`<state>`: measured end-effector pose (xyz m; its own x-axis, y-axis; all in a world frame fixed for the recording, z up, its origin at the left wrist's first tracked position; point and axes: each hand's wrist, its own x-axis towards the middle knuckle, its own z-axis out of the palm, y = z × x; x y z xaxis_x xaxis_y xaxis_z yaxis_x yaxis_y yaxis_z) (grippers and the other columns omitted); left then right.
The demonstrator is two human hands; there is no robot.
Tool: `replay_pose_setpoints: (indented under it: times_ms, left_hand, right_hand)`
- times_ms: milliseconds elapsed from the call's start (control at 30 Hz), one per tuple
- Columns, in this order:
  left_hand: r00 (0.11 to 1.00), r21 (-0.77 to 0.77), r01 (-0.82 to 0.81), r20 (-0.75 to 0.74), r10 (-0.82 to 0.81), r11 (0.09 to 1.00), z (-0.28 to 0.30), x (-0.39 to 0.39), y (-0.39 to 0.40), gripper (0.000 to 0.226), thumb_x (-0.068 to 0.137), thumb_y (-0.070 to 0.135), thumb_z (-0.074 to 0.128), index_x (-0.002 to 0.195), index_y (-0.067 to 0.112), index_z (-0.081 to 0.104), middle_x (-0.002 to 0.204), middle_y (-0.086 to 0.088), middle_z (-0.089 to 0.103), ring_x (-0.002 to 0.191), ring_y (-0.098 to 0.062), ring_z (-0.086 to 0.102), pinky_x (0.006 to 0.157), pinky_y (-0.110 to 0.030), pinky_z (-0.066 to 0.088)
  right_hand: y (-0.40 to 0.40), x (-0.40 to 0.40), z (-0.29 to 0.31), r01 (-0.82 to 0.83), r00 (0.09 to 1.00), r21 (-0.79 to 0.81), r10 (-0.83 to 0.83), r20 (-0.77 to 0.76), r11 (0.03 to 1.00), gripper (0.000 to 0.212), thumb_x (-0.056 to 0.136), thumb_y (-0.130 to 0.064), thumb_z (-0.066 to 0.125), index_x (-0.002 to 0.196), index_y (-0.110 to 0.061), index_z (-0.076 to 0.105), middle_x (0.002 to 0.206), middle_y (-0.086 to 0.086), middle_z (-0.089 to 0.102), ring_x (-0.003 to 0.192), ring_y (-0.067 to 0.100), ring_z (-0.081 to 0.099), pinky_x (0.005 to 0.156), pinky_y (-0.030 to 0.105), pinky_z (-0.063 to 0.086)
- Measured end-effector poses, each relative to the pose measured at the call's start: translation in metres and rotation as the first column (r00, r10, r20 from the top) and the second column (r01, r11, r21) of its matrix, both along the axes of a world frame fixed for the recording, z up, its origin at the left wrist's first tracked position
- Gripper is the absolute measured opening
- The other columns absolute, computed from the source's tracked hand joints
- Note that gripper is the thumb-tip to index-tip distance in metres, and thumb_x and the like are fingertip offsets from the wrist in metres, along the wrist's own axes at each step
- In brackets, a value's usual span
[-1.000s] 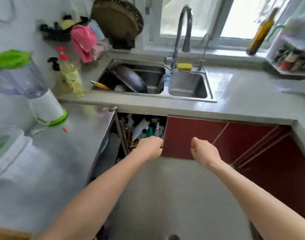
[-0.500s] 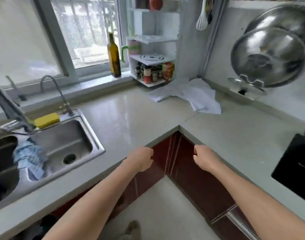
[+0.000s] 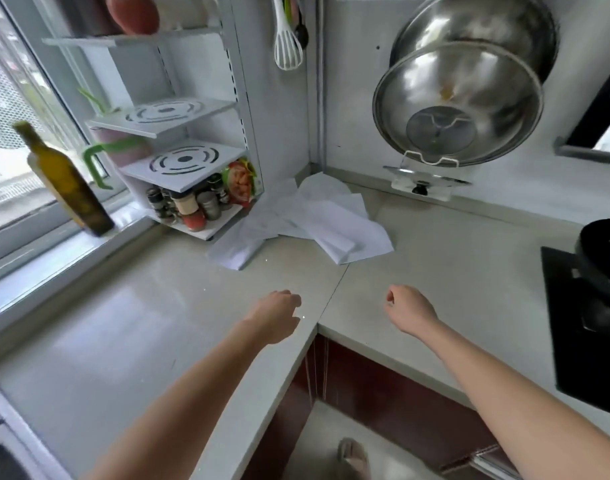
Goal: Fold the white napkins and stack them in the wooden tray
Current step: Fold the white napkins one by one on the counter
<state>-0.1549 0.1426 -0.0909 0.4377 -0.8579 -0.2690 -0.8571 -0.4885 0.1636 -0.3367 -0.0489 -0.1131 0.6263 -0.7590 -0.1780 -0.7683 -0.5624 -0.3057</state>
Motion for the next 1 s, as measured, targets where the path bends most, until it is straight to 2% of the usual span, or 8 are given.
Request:
replay_pose_setpoints:
  times_ms: [167,300,467,600,767,867,933,1000]
  left_hand:
    - [0.998,-0.011,-0.064,-0.018,0.064,0.998,-0.019,0.056,-0.067,0.043,0.096,0.027,0.051,0.137,0.019,0.046,0.138,-0.001,0.049,0.124,-0.022,0.047,0.095,-0.035,0.041]
    - [0.986,-0.031,-0.161,-0.052,0.16,0.986,-0.029,0.096,-0.102,0.043,0.095,0.023,0.052,0.137,0.017,0.047,0.137,-0.002,0.05,0.123,-0.021,0.047,0.098,-0.033,0.04]
    - [0.97,-0.04,-0.243,-0.019,0.242,0.969,-0.032,0.135,-0.116,0.05,0.094,0.025,0.054,0.141,0.016,0.042,0.141,-0.001,0.047,0.13,-0.02,0.042,0.105,-0.032,0.037]
    - [0.964,0.005,-0.268,0.005,0.268,0.964,-0.032,0.151,-0.119,0.061,0.094,0.029,0.054,0.148,0.015,0.03,0.153,-0.003,0.032,0.142,-0.02,0.025,0.115,-0.034,0.024]
    - [0.955,-0.013,-0.296,-0.013,0.296,0.955,-0.034,0.156,-0.12,0.076,0.095,0.029,0.055,0.154,0.02,0.009,0.161,-0.003,0.005,0.148,-0.023,0.0,0.121,-0.038,0.008]
    - [0.941,-0.094,-0.337,-0.071,0.332,0.937,-0.027,0.159,-0.106,0.083,0.093,0.03,0.058,0.154,0.024,0.002,0.161,-0.001,-0.005,0.148,-0.021,-0.009,0.121,-0.04,0.006]
    - [0.934,-0.174,-0.356,-0.095,0.344,0.918,-0.016,0.164,-0.09,0.09,0.09,0.034,0.062,0.153,0.028,-0.002,0.16,0.004,-0.011,0.146,-0.018,-0.015,0.12,-0.041,0.005]
    - [0.939,-0.244,-0.345,-0.085,0.334,0.906,-0.003,0.169,-0.069,0.099,0.085,0.039,0.068,0.151,0.032,-0.006,0.159,0.007,-0.013,0.145,-0.017,-0.02,0.119,-0.042,0.002]
  right_hand:
    - [-0.081,0.082,-0.025,-0.113,0.993,0.023,0.113,-0.018,0.993,0.028,0.092,-0.015,0.05,0.118,-0.006,0.051,0.122,0.012,0.051,0.11,0.03,0.053,0.081,0.032,0.045]
    - [-0.126,0.163,-0.039,-0.227,0.972,0.085,0.231,-0.04,0.97,0.038,0.091,-0.02,0.056,0.125,-0.007,0.044,0.126,0.011,0.047,0.112,0.029,0.051,0.085,0.036,0.046]
    - [-0.143,0.244,-0.062,-0.305,0.943,0.096,0.315,-0.111,0.947,0.064,0.089,-0.03,0.063,0.138,-0.007,0.028,0.134,0.013,0.04,0.121,0.031,0.045,0.092,0.038,0.042]
    - [-0.145,0.27,-0.083,-0.3,0.937,0.139,0.319,-0.143,0.944,0.082,0.085,-0.028,0.067,0.146,-0.011,0.014,0.137,0.015,0.036,0.124,0.033,0.039,0.095,0.041,0.042]
    - [-0.149,0.291,-0.079,-0.307,0.943,0.253,0.329,-0.051,0.918,0.058,0.088,-0.004,0.053,0.14,-0.006,0.029,0.134,0.017,0.045,0.12,0.036,0.049,0.093,0.039,0.042]
    - [-0.139,0.304,-0.049,-0.506,0.852,0.333,0.522,0.049,0.795,0.037,0.084,-0.004,0.052,0.12,-0.01,0.052,0.114,0.011,0.057,0.106,0.029,0.056,0.08,0.033,0.043]
    - [-0.127,0.309,-0.017,-0.646,0.744,0.431,0.647,0.168,0.63,0.013,0.081,-0.005,0.055,0.086,-0.017,0.057,0.082,0.0,0.055,0.075,0.014,0.053,0.064,0.028,0.035]
    - [-0.109,0.312,0.02,-0.737,0.603,0.508,0.773,0.196,0.446,0.012,0.08,-0.005,0.057,0.076,-0.016,0.058,0.069,-0.005,0.051,0.057,0.004,0.046,0.058,0.025,0.033]
